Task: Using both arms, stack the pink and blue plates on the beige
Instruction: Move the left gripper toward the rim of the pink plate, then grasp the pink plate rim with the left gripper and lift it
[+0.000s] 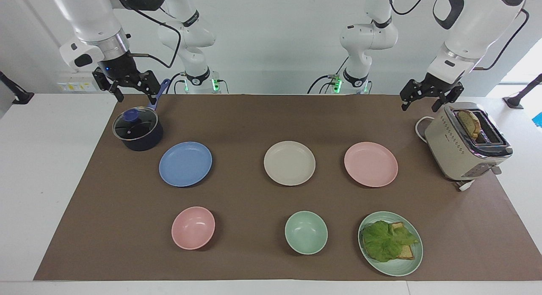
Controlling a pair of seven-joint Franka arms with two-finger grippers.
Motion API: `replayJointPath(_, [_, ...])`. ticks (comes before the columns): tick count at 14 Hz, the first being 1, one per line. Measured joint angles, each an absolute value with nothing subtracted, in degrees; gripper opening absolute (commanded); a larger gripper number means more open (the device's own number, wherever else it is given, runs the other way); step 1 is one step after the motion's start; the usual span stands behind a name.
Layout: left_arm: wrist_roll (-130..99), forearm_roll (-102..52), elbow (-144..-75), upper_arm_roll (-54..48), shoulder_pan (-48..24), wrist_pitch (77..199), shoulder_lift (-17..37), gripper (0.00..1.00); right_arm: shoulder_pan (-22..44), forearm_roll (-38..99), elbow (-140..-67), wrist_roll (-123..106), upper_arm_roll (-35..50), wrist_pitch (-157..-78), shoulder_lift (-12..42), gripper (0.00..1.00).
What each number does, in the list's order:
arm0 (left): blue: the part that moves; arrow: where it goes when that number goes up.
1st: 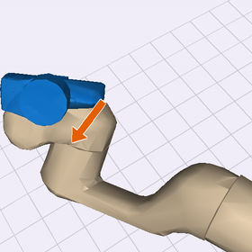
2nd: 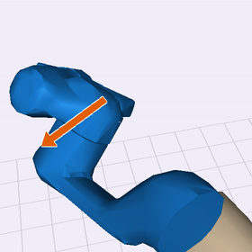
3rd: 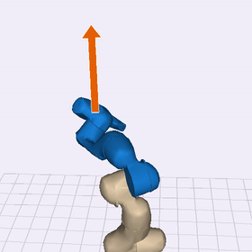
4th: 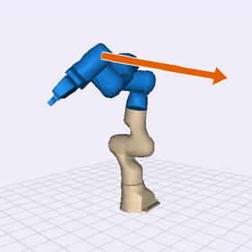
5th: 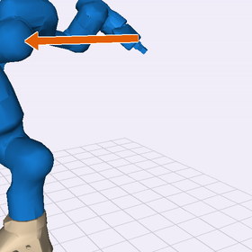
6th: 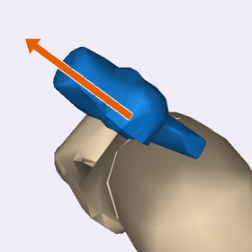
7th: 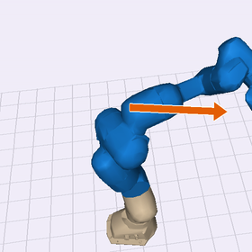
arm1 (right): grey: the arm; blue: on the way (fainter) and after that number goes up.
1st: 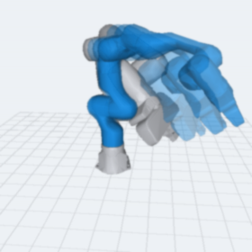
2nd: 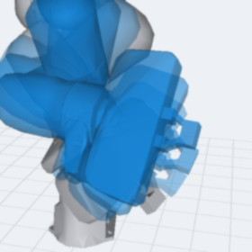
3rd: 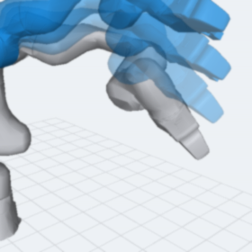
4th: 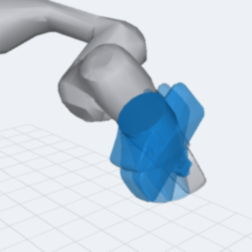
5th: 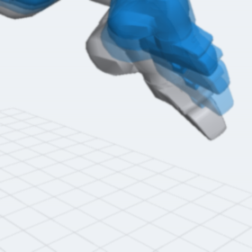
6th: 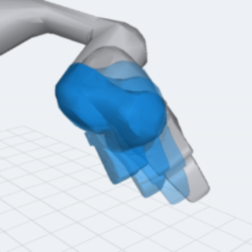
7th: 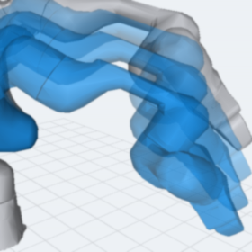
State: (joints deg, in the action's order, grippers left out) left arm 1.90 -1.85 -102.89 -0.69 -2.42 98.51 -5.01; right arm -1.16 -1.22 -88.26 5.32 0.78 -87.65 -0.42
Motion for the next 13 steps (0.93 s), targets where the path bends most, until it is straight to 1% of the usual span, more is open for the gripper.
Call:
replayJointPath(3, [1.9, -1.85, -107.24, -0.53, -1.41, 104.75, -4.03, 1.0, -1.16, -1.22, -88.26, 5.32, 0.78, -87.65, -0.42, 1.0])
replayJointPath(7, [1.9, -1.85, -112.24, -0.44, -0.28, 112.47, -1.12, 1.0, -1.16, -1.22, -88.26, 5.32, 0.78, -87.65, -0.42, 1.0])
replayJointPath(10, [1.9, -1.85, -116.13, -0.52, -0.28, 119.95, 2.76, 1.0, -1.16, -1.22, -88.26, 5.32, 0.78, -87.65, -0.42, 1.0])
replayJointPath(13, [1.9, -1.85, -118.29, -0.55, -0.28, 126.32, 6.92, 1.0, -1.16, -1.22, -88.26, 5.32, 0.78, -87.65, -0.42, 1.0])
